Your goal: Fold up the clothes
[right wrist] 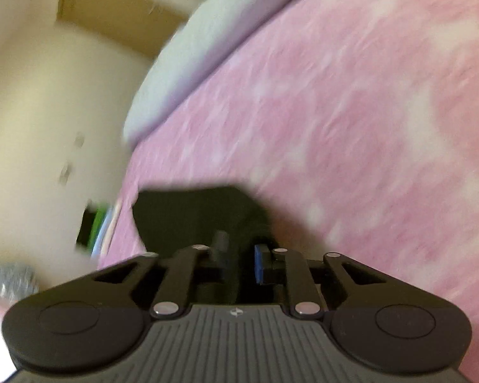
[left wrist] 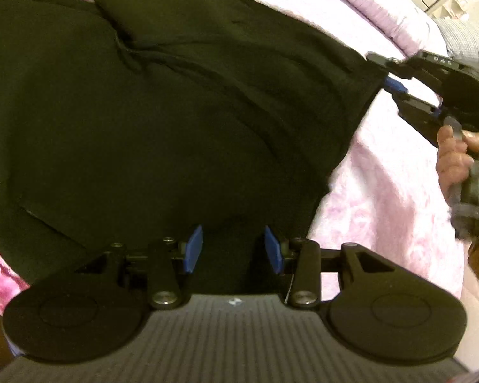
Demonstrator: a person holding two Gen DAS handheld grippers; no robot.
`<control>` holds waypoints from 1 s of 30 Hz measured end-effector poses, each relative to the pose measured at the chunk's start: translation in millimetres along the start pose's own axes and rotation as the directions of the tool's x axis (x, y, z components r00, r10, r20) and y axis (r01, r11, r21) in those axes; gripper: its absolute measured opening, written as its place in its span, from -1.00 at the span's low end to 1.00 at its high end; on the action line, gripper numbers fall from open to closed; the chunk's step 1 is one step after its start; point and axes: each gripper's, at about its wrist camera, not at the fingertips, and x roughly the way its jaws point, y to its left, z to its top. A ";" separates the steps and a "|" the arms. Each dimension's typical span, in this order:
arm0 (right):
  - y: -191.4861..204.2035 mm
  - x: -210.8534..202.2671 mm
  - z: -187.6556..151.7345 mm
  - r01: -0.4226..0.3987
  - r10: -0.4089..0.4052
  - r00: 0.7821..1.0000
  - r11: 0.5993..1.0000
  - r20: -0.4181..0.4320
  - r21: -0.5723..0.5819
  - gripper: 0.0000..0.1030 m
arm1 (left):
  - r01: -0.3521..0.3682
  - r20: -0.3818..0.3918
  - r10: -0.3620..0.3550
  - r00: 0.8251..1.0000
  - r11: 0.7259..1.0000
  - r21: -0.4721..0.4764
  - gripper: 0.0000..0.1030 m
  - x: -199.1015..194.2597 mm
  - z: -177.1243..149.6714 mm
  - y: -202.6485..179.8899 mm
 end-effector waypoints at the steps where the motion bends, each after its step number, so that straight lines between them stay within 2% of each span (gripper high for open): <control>1: -15.9 0.4 2.5 0.061 -0.062 0.998 0.995 0.008 0.076 -0.66 | 0.001 -0.004 -0.001 1.000 1.000 0.011 -0.25 1.3 -0.2 -2.1; 2: -31.4 0.9 4.9 0.118 -0.121 0.993 0.982 0.011 0.149 -0.66 | 0.001 -0.011 -0.001 1.000 1.000 0.016 -0.25 2.1 -0.7 -3.5; 4: -50.1 7.1 6.2 0.147 -0.148 0.989 0.962 -0.013 0.229 -0.61 | 0.006 -0.019 -0.005 1.000 1.000 0.024 -0.24 2.7 -2.8 -5.4; 8: -42.2 7.9 10.9 0.112 -0.111 0.994 0.974 -0.017 0.198 -0.59 | 0.013 -0.024 -0.012 1.000 0.999 0.037 -0.23 -0.9 -9.8 -5.6; 12: -43.2 0.9 9.4 0.196 -0.187 0.980 0.969 -0.073 0.152 -0.47 | 0.028 -0.045 -0.025 0.999 0.998 0.060 -0.23 -8.1 -18.2 -5.5; 15: -43.4 -3.3 9.1 0.152 -0.139 0.986 0.975 -0.088 0.162 -0.43 | 0.039 -0.062 -0.034 0.997 0.996 0.080 -0.22 -16.2 -25.8 -6.0; 20: -32.4 13.2 11.2 0.130 -0.118 0.987 0.986 -0.110 0.108 -0.37 | 0.047 -0.062 -0.039 0.997 0.991 0.123 -0.20 -16.7 -33.0 -20.0; 23: -27.6 23.2 9.1 0.117 -0.105 0.985 0.989 -0.135 0.088 -0.58 | 0.039 -0.056 -0.029 0.998 0.984 0.174 -0.19 -13.7 -35.9 -36.3; 24: -25.5 23.5 7.7 0.107 -0.096 0.986 0.991 -0.134 0.077 -0.59 | 0.030 -0.061 -0.019 0.998 0.981 0.191 -0.18 -9.7 -37.4 -41.3; 26: -19.3 20.0 7.4 0.100 -0.095 0.988 0.994 -0.122 0.033 -0.60 | 0.015 -0.065 -0.001 0.998 0.977 0.213 -0.18 -4.8 -38.7 -46.0; 29: -6.2 5.7 12.5 0.006 -0.008 0.998 1.000 -0.067 -0.027 -0.62 | 0.011 -0.065 0.003 0.998 0.976 0.220 -0.18 -4.4 -41.0 -45.7; 30: -7.2 1.7 16.1 0.024 -0.025 0.999 0.998 -0.035 -0.054 -0.67 | 0.017 -0.064 -0.003 0.998 0.977 0.214 -0.18 -3.1 -41.2 -45.2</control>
